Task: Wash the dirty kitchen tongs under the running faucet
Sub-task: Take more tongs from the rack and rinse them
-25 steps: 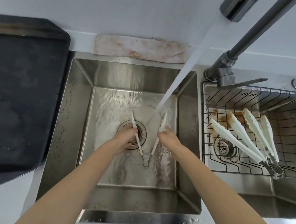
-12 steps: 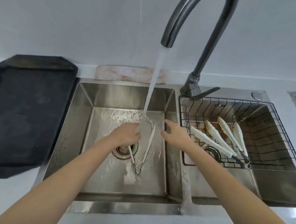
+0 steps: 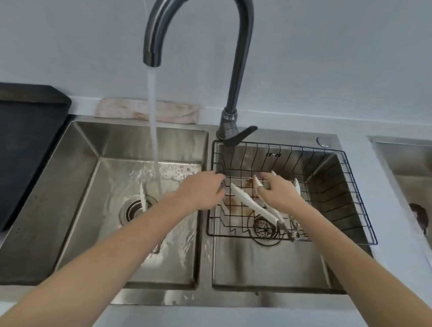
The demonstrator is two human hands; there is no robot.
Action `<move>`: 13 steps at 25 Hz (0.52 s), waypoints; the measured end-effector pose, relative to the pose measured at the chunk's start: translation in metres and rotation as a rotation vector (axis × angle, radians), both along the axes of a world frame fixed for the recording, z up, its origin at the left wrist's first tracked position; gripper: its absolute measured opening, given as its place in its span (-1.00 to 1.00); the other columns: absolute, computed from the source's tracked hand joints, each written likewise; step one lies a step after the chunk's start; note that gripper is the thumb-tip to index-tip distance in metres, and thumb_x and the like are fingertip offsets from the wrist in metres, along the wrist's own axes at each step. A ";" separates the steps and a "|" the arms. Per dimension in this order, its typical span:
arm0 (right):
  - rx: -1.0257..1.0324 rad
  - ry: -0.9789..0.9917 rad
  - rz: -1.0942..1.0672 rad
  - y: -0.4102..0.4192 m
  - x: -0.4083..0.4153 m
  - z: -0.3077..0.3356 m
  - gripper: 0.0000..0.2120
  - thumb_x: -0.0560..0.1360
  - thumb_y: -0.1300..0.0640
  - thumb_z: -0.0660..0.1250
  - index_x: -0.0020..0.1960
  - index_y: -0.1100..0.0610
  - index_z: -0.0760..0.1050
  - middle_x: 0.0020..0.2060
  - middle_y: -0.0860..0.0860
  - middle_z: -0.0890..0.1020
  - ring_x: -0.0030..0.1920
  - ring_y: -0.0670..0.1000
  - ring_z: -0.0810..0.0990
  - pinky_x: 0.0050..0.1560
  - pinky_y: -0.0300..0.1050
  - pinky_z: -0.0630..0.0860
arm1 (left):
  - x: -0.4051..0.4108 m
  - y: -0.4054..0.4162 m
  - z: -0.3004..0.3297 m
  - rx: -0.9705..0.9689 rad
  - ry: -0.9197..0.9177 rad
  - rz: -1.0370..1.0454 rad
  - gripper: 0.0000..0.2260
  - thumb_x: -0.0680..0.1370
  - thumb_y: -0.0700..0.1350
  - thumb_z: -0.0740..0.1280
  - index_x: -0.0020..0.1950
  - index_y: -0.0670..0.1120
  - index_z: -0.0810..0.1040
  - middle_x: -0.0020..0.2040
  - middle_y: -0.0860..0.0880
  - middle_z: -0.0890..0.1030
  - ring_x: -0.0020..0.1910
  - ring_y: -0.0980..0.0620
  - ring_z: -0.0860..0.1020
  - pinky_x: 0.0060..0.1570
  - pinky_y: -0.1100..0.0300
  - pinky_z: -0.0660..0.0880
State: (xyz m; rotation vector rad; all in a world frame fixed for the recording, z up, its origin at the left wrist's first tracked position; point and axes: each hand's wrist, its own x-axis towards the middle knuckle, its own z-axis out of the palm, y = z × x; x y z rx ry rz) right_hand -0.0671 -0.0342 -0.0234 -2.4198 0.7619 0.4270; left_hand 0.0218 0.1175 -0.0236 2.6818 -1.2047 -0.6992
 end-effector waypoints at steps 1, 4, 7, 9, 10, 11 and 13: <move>-0.010 0.012 0.002 -0.012 -0.005 -0.001 -0.52 0.59 0.14 0.11 0.49 0.20 0.20 0.34 0.20 0.47 0.30 0.15 0.47 0.25 -0.05 0.38 | -0.006 -0.011 -0.002 -0.009 0.002 -0.004 -0.61 0.60 -0.06 0.08 0.41 -0.12 0.32 0.29 -0.15 0.48 0.27 -0.12 0.46 0.22 -0.03 0.44; -0.005 0.050 -0.004 -0.042 -0.015 -0.010 -0.49 0.59 0.11 0.11 0.51 0.20 0.16 0.40 0.19 0.40 0.36 0.16 0.41 0.31 -0.02 0.35 | -0.022 -0.041 -0.007 -0.028 0.045 0.024 -0.64 0.60 -0.06 0.10 0.37 -0.12 0.36 0.22 -0.13 0.51 0.20 -0.10 0.49 0.12 0.03 0.45; 0.017 0.098 -0.021 -0.061 -0.020 -0.024 -0.53 0.59 0.09 0.11 0.46 0.24 0.24 0.37 0.20 0.43 0.36 0.18 0.41 0.31 0.00 0.36 | -0.032 -0.060 -0.019 -0.017 0.111 0.051 -0.67 0.59 -0.08 0.13 0.33 -0.13 0.40 0.19 -0.15 0.53 0.16 -0.13 0.52 0.09 0.01 0.47; 0.029 0.135 -0.026 -0.068 -0.019 -0.034 -0.57 0.58 0.09 0.12 0.38 0.26 0.32 0.24 0.22 0.53 0.24 0.19 0.48 0.19 -0.01 0.42 | -0.039 -0.068 -0.030 0.016 0.139 0.029 -0.63 0.58 -0.07 0.16 0.37 -0.10 0.38 0.19 -0.15 0.53 0.18 -0.13 0.52 0.14 -0.02 0.49; 0.034 0.149 -0.021 -0.070 -0.019 -0.039 -0.60 0.58 0.08 0.12 0.34 0.27 0.36 0.11 0.22 0.56 0.14 0.18 0.51 0.10 -0.03 0.43 | -0.041 -0.070 -0.034 0.037 0.148 0.020 -0.60 0.57 -0.07 0.17 0.41 -0.08 0.34 0.21 -0.15 0.53 0.20 -0.13 0.51 0.16 -0.02 0.48; 0.043 0.162 -0.017 -0.071 -0.018 -0.045 -0.64 0.57 0.07 0.12 0.26 0.27 0.40 -0.02 0.19 0.56 0.03 0.16 0.52 -0.01 -0.06 0.42 | -0.043 -0.073 -0.038 0.063 0.158 0.019 -0.58 0.57 -0.06 0.18 0.44 -0.07 0.30 0.23 -0.14 0.52 0.23 -0.13 0.49 0.16 -0.02 0.47; 0.046 0.185 -0.030 -0.072 -0.016 -0.054 -0.76 0.55 0.06 0.15 0.01 0.24 0.40 -0.12 0.14 0.49 -0.11 0.13 0.47 -0.13 -0.10 0.38 | -0.046 -0.076 -0.046 0.103 0.188 0.033 -0.57 0.57 -0.06 0.18 0.45 -0.05 0.28 0.25 -0.15 0.52 0.23 -0.13 0.49 0.13 -0.01 0.46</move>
